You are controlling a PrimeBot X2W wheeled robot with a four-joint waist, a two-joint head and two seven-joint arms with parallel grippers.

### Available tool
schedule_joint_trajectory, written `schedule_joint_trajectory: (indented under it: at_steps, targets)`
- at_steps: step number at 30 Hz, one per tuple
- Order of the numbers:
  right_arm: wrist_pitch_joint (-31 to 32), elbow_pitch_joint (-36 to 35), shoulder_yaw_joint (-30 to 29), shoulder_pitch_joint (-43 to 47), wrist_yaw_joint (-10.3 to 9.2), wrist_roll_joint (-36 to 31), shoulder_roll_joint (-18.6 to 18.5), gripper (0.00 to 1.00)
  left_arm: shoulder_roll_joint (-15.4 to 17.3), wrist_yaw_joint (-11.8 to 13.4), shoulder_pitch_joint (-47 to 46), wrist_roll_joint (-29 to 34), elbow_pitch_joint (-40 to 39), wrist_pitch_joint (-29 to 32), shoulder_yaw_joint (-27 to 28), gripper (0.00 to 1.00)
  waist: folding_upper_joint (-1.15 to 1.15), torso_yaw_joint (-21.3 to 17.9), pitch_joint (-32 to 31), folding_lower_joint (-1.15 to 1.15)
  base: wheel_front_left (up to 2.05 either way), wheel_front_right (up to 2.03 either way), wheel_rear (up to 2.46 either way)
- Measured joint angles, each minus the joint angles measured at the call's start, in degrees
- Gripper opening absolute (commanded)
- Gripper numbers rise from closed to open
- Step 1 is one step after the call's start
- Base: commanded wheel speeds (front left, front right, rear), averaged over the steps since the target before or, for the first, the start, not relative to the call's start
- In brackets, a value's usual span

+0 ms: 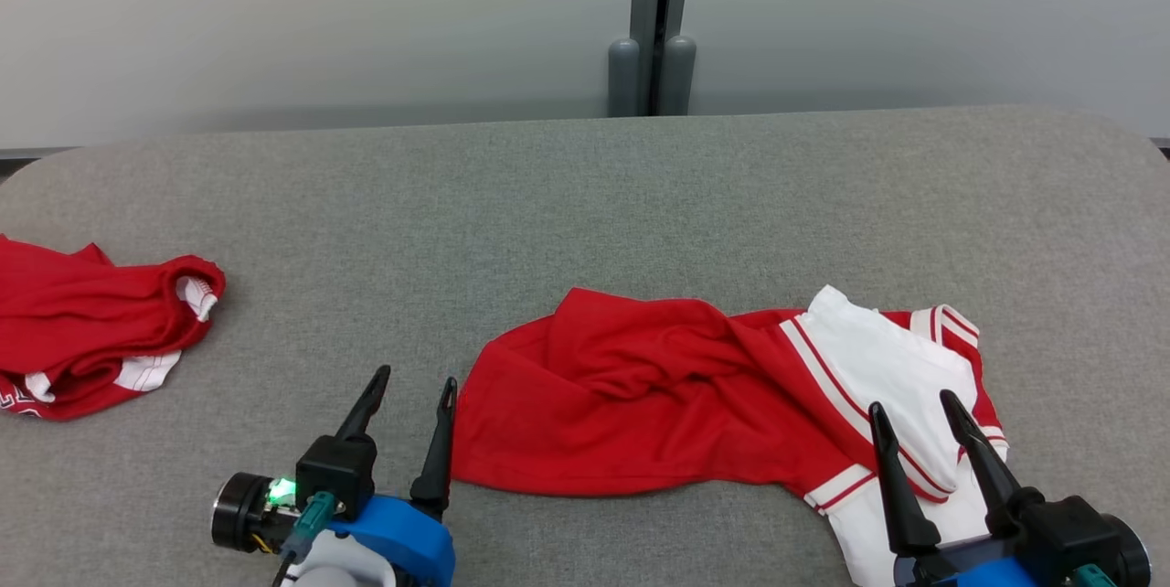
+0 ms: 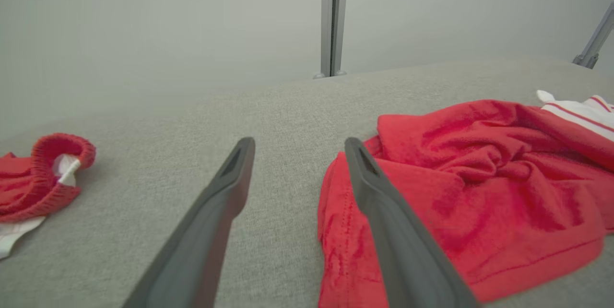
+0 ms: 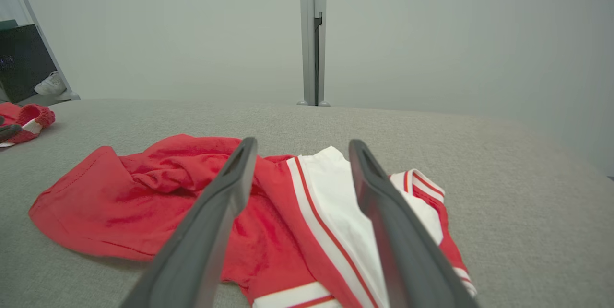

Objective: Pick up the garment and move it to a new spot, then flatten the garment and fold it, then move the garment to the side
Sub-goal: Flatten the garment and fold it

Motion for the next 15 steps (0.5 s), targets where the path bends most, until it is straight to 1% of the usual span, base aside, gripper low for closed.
schedule_joint_trajectory:
  at_steps: [2, 3, 4, 7, 8, 10, 15]
  targets:
    - [0.0, 0.1, 0.1, -0.3, 0.00, 0.0, 0.0, 1.00, 0.2, 0.0, -0.7, -0.7, 2.8, 0.0, -1.2, 1.00, 0.00, -0.4, 0.3, 0.00, 0.00, 0.00, 0.00]
    - [0.0, 0.1, 0.1, -0.3, 0.00, 0.0, 0.0, 1.00, 0.2, 0.0, -0.7, -0.7, 2.8, 0.0, -1.2, 1.00, 0.00, -0.4, 0.3, 0.00, 0.00, 0.00, 0.00]
    - [0.0, 0.2, 0.2, -0.6, 0.00, 0.1, 0.0, 1.00, 0.3, -0.1, -1.0, -1.5, 5.6, 0.0, -2.6, 1.00, 0.00, -0.8, 0.6, 0.00, 0.00, 0.00, 0.00]
    - [0.0, 0.4, 0.2, -0.8, 0.00, 0.1, 0.1, 1.00, 0.2, -0.2, -1.5, -2.5, 7.8, 0.0, -4.1, 1.00, 0.00, -1.2, 0.9, -0.01, 0.00, 0.00, 0.00]
    - [0.0, 0.5, 0.2, -0.9, 0.00, 0.2, 0.1, 1.00, 0.4, -0.2, -2.1, -3.3, 10.0, 0.0, -5.6, 1.00, 0.00, -1.5, 1.3, -0.01, 0.00, 0.00, 0.00]
    - [0.0, 0.6, 0.2, -1.1, 0.00, 0.2, 0.1, 1.00, 0.4, -0.2, -2.3, -4.4, 12.1, 0.0, -6.6, 1.00, 0.00, -1.8, 1.8, -0.01, 0.00, 0.00, 0.00]
    - [0.0, 1.2, 0.4, -2.0, 0.00, 0.2, 0.1, 1.00, 0.5, -0.2, -3.7, -5.1, 15.3, 0.0, -7.2, 1.00, 0.00, -2.4, 2.3, -0.01, 0.00, 0.00, 0.00]
